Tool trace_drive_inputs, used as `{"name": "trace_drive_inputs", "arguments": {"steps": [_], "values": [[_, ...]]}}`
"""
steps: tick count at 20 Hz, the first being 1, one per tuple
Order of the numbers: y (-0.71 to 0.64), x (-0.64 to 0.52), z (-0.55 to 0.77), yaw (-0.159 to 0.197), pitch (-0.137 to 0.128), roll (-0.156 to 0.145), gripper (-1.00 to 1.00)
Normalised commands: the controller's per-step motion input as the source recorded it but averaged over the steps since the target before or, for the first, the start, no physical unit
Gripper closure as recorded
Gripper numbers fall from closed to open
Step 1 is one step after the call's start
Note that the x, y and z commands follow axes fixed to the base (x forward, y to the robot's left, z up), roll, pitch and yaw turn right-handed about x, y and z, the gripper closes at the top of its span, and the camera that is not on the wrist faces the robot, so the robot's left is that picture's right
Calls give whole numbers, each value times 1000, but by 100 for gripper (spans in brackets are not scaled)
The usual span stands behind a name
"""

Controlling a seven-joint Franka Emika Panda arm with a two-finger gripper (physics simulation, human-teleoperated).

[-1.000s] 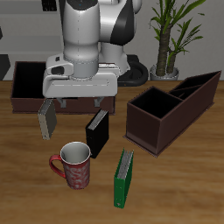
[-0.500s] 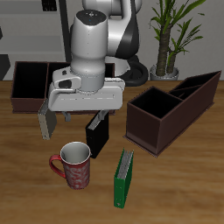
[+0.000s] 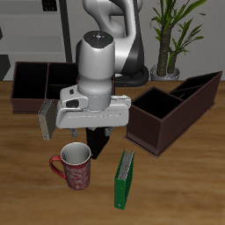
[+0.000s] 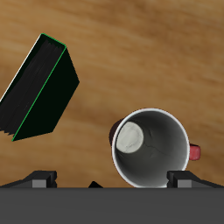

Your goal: Place the red mug into the back desk caddy's left compartment

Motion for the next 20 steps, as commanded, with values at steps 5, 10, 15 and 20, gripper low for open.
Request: {"name": "trace_drive_inputs", "arguments": {"steps": [5,10,15,20], "values": [[-7,102,-181,8,15,-10,-100],[24,69,-309,-10,40,-7,-100],[2,59,-389,-22,67,20,-100],[-95,36,-258,-26,46,-12,100]]}}
